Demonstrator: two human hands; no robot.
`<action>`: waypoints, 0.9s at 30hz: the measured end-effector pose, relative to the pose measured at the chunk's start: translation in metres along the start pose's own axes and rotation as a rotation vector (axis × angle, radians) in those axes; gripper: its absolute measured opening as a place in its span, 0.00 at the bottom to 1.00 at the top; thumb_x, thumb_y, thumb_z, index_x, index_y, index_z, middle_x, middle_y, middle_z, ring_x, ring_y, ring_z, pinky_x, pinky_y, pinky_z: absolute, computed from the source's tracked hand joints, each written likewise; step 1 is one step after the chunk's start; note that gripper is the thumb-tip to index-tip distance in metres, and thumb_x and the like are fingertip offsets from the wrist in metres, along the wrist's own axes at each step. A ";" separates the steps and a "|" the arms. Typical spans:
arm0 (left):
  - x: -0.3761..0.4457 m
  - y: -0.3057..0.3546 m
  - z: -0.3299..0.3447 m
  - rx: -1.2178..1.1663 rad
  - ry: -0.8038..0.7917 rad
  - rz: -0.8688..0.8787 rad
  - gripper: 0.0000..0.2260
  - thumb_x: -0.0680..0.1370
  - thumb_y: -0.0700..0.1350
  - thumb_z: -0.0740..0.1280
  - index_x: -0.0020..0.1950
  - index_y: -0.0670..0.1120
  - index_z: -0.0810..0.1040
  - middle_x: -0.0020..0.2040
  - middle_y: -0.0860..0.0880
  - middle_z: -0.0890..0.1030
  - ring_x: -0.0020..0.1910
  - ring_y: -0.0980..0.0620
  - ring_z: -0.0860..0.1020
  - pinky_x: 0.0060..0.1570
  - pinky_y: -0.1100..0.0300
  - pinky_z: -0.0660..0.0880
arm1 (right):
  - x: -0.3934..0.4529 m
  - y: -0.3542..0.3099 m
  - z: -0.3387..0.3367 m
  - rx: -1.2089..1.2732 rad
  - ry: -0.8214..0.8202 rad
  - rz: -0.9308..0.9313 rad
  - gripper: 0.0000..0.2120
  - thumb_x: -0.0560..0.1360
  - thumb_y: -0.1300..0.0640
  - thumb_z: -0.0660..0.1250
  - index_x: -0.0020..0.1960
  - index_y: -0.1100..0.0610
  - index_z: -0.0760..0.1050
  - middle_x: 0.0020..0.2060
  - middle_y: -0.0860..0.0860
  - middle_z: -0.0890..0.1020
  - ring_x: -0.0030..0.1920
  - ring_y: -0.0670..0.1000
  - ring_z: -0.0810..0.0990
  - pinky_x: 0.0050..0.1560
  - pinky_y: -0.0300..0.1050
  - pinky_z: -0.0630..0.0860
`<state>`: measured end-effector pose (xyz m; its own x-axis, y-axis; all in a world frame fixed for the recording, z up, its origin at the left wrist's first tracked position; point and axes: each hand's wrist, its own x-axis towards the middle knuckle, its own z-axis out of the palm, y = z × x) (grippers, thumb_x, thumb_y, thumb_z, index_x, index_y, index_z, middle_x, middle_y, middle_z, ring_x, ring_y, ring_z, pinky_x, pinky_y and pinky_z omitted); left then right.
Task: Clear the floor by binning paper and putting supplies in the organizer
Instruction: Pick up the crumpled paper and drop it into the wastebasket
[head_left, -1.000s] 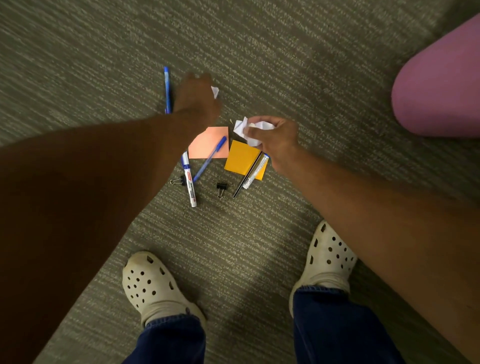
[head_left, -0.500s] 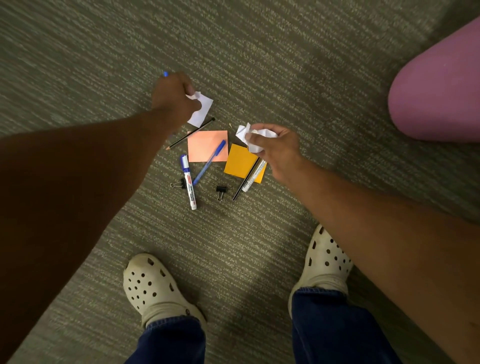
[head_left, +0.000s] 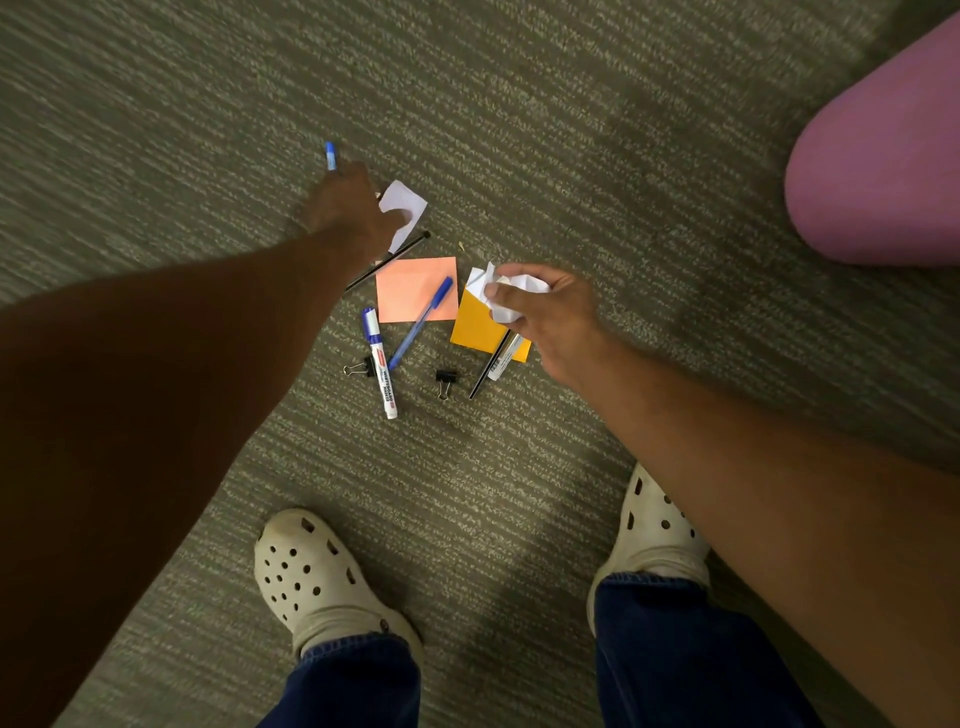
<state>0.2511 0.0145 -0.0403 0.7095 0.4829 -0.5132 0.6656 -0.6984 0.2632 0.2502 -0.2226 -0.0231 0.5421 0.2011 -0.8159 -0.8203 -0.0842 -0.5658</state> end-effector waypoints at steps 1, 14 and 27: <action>0.002 -0.001 0.002 0.022 -0.005 0.038 0.28 0.79 0.55 0.72 0.71 0.37 0.74 0.69 0.36 0.78 0.69 0.37 0.76 0.67 0.47 0.72 | 0.000 0.000 0.000 0.009 -0.002 0.005 0.15 0.73 0.71 0.75 0.59 0.68 0.81 0.51 0.60 0.83 0.49 0.58 0.81 0.51 0.54 0.80; -0.044 0.051 -0.010 -1.146 -0.118 -0.253 0.04 0.79 0.40 0.69 0.44 0.44 0.78 0.41 0.45 0.80 0.40 0.50 0.82 0.44 0.52 0.82 | -0.010 -0.059 -0.005 0.211 -0.040 0.005 0.10 0.74 0.70 0.74 0.51 0.58 0.82 0.53 0.55 0.86 0.51 0.54 0.85 0.55 0.50 0.84; -0.137 0.293 -0.112 -1.401 -0.498 -0.005 0.10 0.78 0.32 0.65 0.47 0.45 0.80 0.38 0.46 0.80 0.34 0.51 0.79 0.31 0.58 0.80 | -0.170 -0.223 -0.146 0.405 0.262 -0.351 0.08 0.75 0.67 0.75 0.49 0.55 0.82 0.48 0.51 0.88 0.48 0.49 0.87 0.48 0.42 0.84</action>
<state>0.3745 -0.1969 0.1982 0.7487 0.0564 -0.6605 0.5487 0.5064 0.6652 0.3672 -0.3803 0.2247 0.7780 -0.1026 -0.6199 -0.5603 0.3331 -0.7583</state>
